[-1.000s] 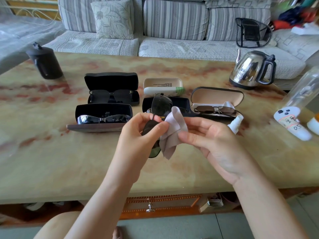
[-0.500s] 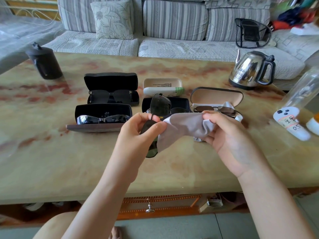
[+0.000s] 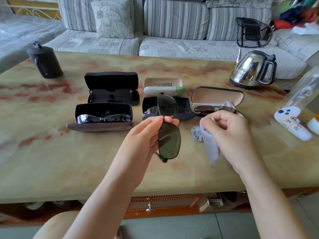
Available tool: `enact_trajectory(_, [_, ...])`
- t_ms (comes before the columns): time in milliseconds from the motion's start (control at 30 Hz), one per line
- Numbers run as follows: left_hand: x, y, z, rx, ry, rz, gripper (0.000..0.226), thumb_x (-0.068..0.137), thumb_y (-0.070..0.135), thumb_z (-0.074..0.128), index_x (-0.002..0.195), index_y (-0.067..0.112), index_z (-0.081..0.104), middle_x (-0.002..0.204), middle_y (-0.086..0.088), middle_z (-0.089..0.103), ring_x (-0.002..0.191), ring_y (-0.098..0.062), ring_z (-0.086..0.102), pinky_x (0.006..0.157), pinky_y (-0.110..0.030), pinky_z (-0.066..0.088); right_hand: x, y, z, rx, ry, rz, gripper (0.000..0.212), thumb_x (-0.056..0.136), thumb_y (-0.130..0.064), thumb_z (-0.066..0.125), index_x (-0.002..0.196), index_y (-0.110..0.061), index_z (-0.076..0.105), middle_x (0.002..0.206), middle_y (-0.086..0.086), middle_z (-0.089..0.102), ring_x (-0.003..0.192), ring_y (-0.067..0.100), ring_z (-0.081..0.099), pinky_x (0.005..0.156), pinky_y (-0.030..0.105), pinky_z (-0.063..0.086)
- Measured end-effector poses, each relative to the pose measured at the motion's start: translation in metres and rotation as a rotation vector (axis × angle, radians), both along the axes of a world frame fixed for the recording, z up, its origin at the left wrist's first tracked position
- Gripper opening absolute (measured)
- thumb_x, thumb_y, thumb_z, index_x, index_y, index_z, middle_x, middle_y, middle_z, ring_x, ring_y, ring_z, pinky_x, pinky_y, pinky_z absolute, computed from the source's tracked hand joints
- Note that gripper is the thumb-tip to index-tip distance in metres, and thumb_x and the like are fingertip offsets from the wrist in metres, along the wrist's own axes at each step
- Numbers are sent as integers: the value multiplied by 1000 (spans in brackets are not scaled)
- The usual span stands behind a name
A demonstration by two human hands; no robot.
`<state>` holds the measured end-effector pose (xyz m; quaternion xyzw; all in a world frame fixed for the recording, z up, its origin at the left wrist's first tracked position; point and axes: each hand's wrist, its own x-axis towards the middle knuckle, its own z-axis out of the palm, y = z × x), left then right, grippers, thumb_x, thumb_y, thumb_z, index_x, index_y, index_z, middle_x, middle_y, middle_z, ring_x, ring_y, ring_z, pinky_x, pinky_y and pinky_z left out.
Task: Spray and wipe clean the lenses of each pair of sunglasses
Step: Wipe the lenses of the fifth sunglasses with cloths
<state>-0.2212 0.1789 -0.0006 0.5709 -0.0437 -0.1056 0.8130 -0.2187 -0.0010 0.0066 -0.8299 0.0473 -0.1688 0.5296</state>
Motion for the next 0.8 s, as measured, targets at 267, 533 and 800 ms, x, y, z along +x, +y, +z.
enact_trajectory(267, [-7,-11,-6,22,-13,-14,29,100,22,44,107,11,70,104,-1,72,100,-10,65,99,-31,47,-17,40,13,62,-247,250,14,93,-14,62,80,-18,66,64,-4,63,60,5,57,58,14,41])
enact_trajectory(533, [-8,-11,-8,-71,76,-64,31,96,24,48,115,5,64,97,-12,68,86,-19,63,70,-28,53,-27,45,7,-51,-176,346,30,98,-35,48,94,-22,75,67,-13,66,63,6,61,61,23,48])
enact_trajectory(800, [-7,-13,-8,-152,95,-23,27,94,25,47,106,11,67,95,-8,70,82,-14,65,74,-30,54,-19,43,-6,-83,-276,184,31,78,-1,74,100,-20,63,95,-2,59,81,13,57,73,17,47])
